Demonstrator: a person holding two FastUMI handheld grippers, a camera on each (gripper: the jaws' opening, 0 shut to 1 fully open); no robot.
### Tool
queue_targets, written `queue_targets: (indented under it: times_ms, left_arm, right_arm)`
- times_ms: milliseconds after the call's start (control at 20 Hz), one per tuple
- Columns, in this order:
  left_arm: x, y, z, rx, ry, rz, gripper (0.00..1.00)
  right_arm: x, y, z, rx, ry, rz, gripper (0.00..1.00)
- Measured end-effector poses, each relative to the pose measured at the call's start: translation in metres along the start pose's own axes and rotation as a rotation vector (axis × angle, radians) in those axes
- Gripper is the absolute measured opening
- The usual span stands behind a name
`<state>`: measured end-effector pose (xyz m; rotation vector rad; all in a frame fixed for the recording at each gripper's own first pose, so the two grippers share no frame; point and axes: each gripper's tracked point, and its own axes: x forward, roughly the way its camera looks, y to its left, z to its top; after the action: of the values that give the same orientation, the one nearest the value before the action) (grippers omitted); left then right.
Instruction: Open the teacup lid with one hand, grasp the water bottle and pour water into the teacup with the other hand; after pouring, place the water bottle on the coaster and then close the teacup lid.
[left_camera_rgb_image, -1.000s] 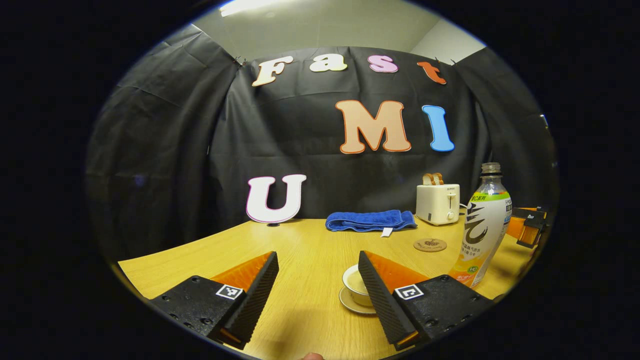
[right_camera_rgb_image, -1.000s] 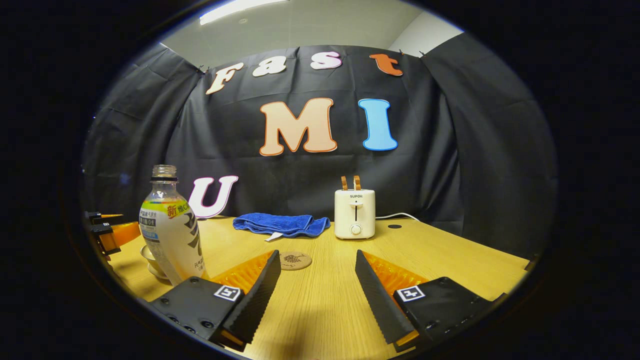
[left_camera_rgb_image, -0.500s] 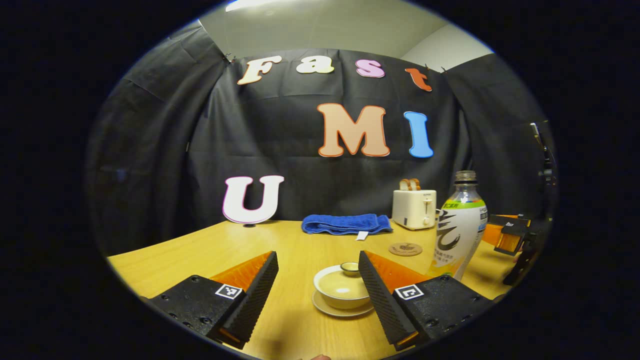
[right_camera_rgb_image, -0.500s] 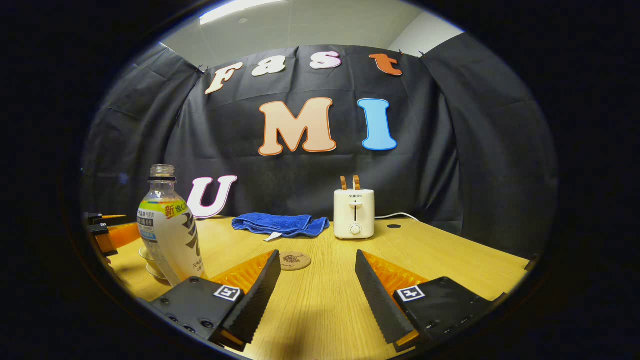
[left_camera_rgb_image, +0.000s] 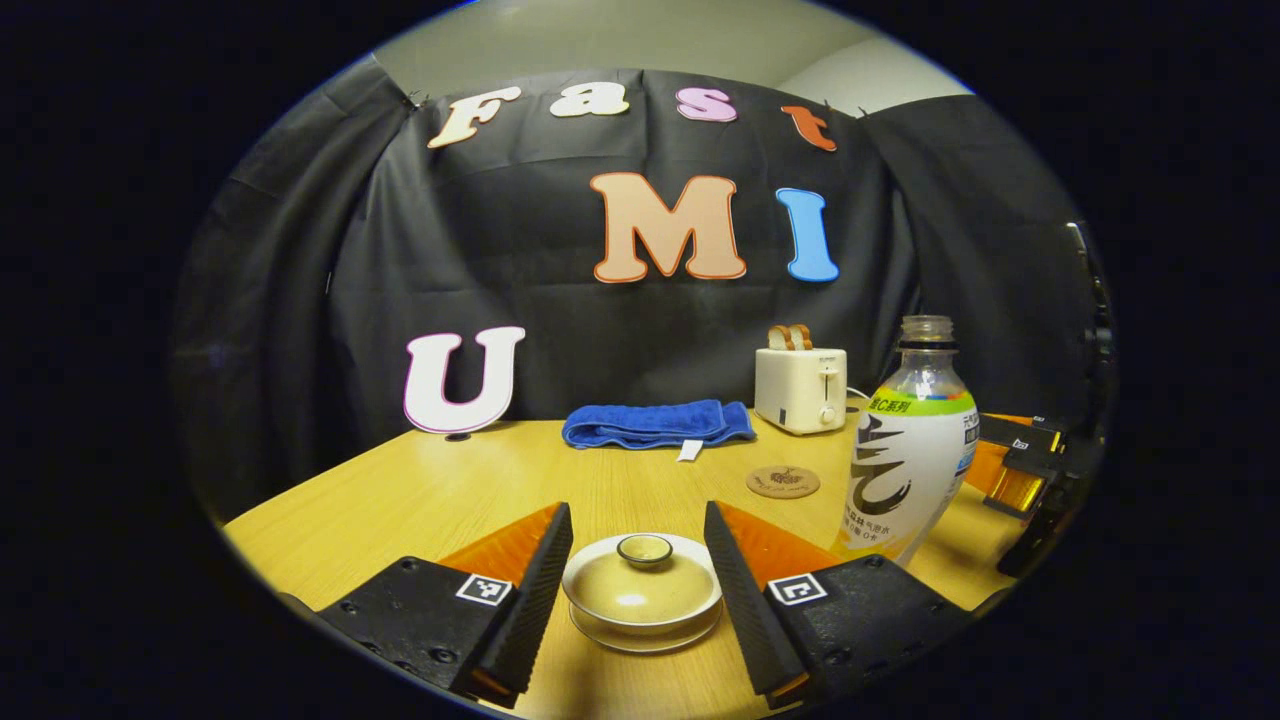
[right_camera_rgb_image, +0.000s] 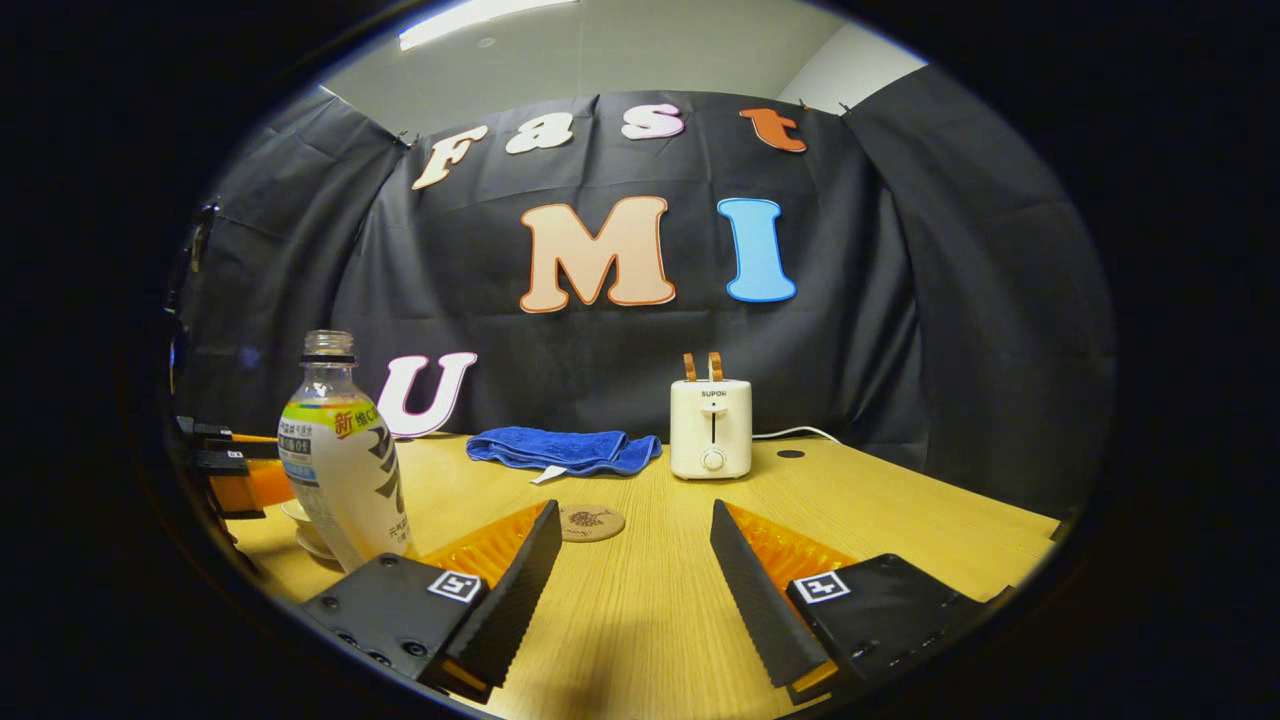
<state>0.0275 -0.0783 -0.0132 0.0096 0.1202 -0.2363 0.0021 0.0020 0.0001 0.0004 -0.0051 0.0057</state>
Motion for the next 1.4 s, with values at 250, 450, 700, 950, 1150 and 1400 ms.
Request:
queue_targets:
  times_ms: [250,450,700,950,1150,1400]
  left_arm:
    - [0.008,-0.008,-0.007,0.022,0.049,-0.022,0.63]
    - [0.012,-0.004,-0.017,0.036,0.091,-0.008,0.49]
    - [0.012,0.000,-0.018,0.057,0.099,0.004,0.29]
    - [0.013,0.000,-0.016,0.047,0.080,-0.003,0.24]
    - [0.014,0.000,-0.010,0.042,0.061,-0.002,0.22]
    - [0.005,0.005,0.018,0.073,-0.015,0.014,0.22]
  right_arm:
    - [-0.001,0.002,0.001,0.001,0.000,0.008,0.96]
    - [0.000,0.003,0.000,0.000,-0.002,0.015,0.96]
    - [0.000,0.006,-0.001,0.002,0.004,0.028,0.95]
    - [-0.001,0.015,-0.001,0.003,0.006,0.077,0.96]
    - [-0.011,0.020,-0.002,0.016,0.016,0.128,0.96]
    - [-0.034,0.048,-0.008,0.064,0.069,0.276,0.96]
